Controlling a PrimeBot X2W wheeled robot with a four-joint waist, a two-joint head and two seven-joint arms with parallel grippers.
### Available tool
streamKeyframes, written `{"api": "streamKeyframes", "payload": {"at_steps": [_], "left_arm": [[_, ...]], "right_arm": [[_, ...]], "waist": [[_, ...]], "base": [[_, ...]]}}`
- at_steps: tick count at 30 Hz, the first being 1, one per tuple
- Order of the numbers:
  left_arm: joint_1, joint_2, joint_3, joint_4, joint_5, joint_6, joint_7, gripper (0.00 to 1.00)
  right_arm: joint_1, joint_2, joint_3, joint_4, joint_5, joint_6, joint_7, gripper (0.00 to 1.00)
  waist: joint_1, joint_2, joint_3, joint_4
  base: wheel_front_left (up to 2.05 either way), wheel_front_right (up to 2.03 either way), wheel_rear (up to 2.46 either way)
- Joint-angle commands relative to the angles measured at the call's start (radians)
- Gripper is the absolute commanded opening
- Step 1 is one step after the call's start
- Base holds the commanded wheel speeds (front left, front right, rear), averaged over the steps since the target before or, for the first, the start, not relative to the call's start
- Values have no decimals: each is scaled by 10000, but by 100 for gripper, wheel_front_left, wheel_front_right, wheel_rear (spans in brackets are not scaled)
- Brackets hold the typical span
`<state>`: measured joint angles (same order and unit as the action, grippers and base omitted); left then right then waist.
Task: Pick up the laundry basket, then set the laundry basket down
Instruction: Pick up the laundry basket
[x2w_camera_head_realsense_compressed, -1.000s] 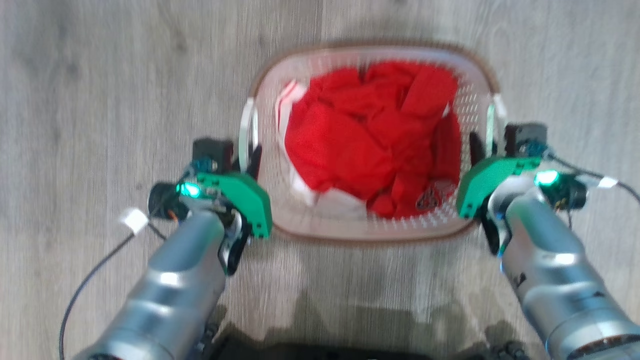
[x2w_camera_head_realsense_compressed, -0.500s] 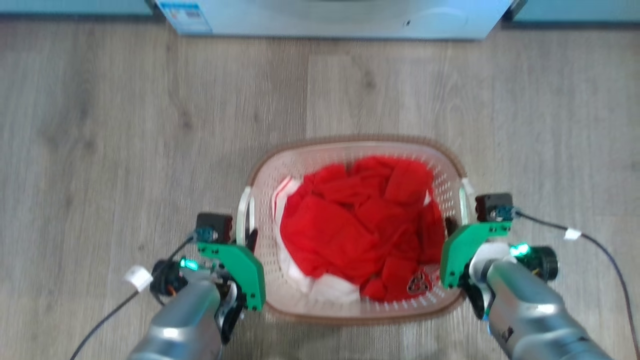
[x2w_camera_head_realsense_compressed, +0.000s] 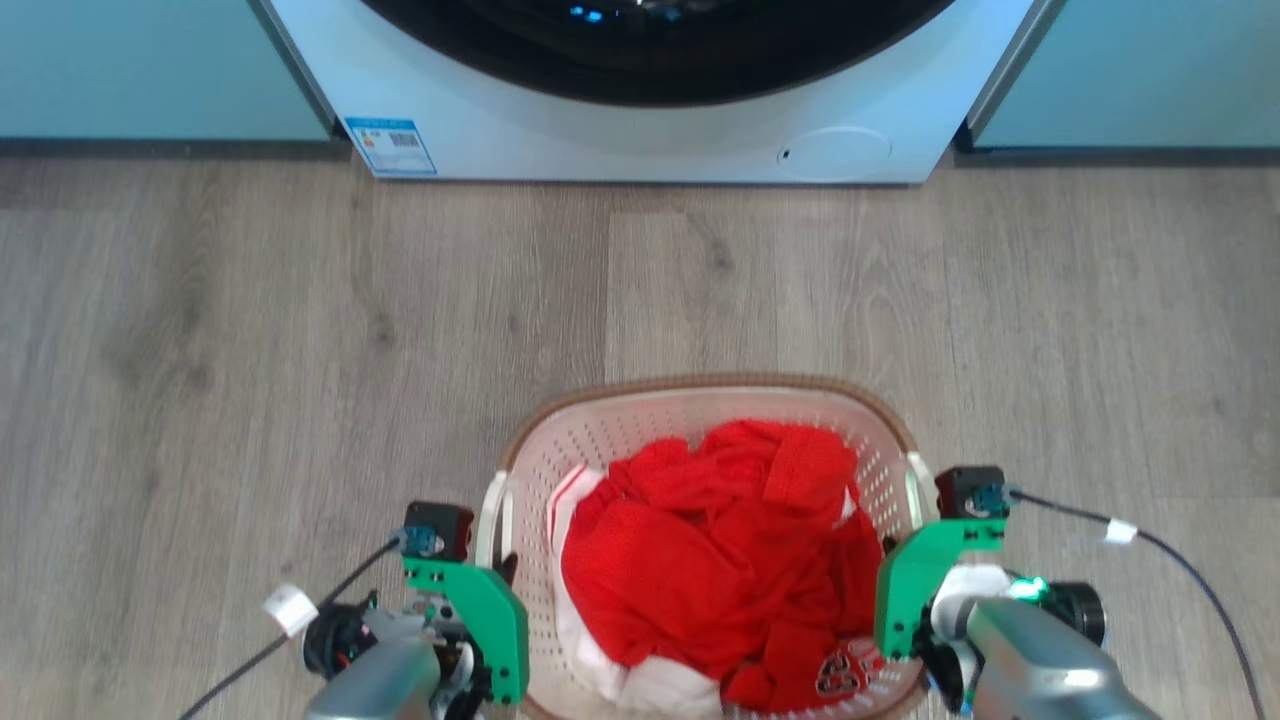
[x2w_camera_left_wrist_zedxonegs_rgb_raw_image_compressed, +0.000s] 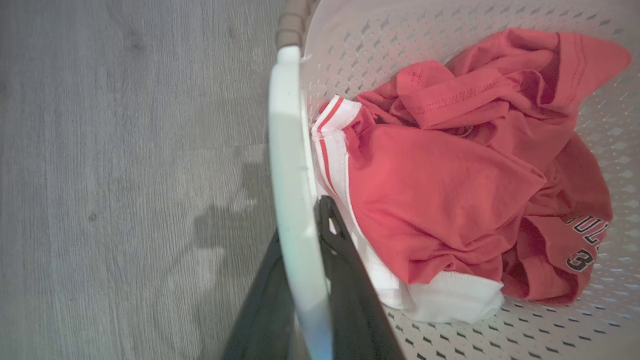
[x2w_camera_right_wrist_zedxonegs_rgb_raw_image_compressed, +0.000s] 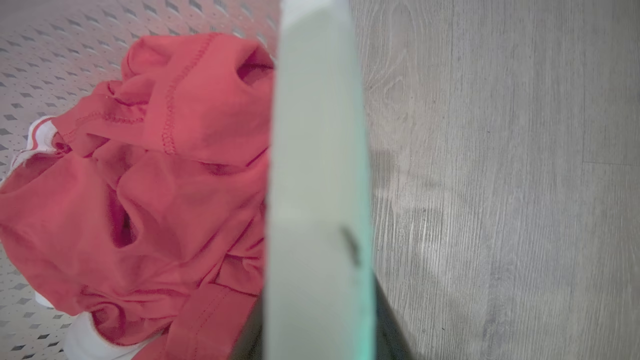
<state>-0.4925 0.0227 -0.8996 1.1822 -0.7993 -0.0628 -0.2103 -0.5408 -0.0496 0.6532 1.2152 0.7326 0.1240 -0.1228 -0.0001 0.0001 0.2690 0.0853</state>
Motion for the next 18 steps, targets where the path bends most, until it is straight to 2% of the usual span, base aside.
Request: {"api": "streamKeyframes", "payload": {"at_steps": [1, 18], "left_arm": [[-102, 275, 108, 20, -42, -49, -73, 0], [537, 275, -609, 329, -721, -51, 296, 0]], "right_arm": [[280, -6, 302, -24, 25, 67, 5, 0], [982, -6, 1535, -17, 1393, 67, 382, 0]], "waist": [[1, -1, -152, -11], [1, -1, -1413, -69]], "base": [[0, 0, 0], [0, 0, 0]]}}
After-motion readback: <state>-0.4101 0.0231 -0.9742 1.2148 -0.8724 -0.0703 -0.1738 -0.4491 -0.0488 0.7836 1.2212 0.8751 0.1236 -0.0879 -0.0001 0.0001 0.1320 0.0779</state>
